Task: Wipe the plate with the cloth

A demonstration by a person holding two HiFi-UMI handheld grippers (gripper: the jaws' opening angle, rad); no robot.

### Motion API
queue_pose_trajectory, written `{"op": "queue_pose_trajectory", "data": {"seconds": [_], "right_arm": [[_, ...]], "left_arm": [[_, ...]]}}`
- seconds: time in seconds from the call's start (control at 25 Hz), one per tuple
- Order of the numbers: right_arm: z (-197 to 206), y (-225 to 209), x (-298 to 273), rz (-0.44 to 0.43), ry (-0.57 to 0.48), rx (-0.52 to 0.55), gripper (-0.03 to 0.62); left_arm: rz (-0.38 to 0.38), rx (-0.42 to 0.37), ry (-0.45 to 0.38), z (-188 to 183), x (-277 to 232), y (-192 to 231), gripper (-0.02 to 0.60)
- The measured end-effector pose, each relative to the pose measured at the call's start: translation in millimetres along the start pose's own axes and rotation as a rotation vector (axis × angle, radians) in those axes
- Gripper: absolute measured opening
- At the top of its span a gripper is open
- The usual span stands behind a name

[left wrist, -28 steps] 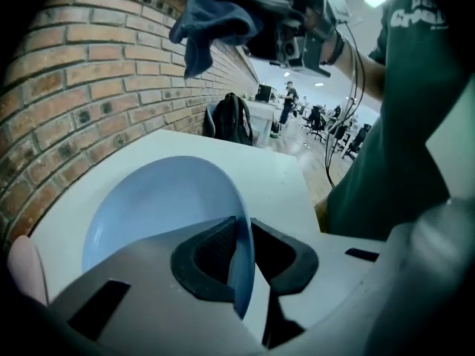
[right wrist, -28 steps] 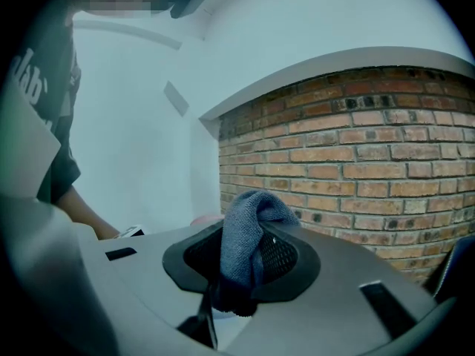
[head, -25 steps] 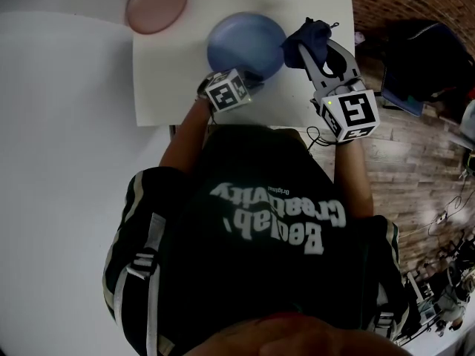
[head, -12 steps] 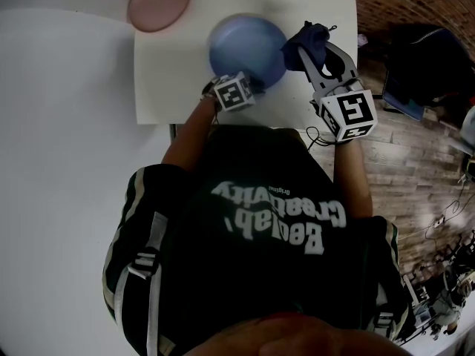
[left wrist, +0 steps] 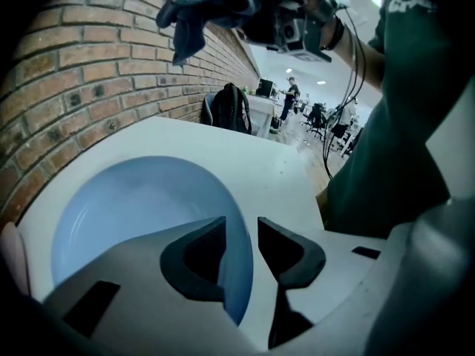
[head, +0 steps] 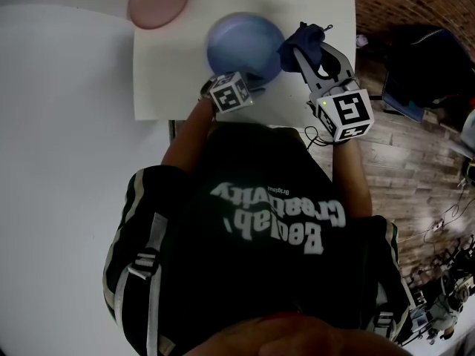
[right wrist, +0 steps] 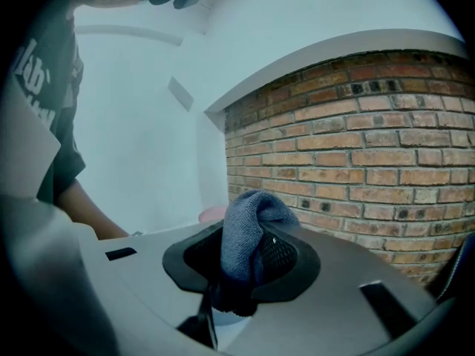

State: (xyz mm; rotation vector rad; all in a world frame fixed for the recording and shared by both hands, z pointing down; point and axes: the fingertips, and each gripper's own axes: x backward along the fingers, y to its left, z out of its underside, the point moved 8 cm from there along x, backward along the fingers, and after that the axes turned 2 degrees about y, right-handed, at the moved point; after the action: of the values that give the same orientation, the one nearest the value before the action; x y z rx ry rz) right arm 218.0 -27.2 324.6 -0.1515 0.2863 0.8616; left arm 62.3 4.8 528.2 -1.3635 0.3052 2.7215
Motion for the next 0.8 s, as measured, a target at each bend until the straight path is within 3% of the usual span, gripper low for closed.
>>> {"op": "queue_pose_trajectory", "data": {"seconds": [0.32,0.56,0.8], "right_arm": [[16,5,4,-0.029,0.01,0.0,0.089],[11,25,-5,-0.054,0.002,0.028,0.089],[4,47,-14,-0.026,-0.015,0.072,0.089]], "left_arm": [[-0.132,0.02,-0.084,-16,29,-2,0.107],[-0.231,0.032,-0.198,-23,72,1,0.107],[-0.338,0.002,-0.274,-22,118,6,0.107]]}}
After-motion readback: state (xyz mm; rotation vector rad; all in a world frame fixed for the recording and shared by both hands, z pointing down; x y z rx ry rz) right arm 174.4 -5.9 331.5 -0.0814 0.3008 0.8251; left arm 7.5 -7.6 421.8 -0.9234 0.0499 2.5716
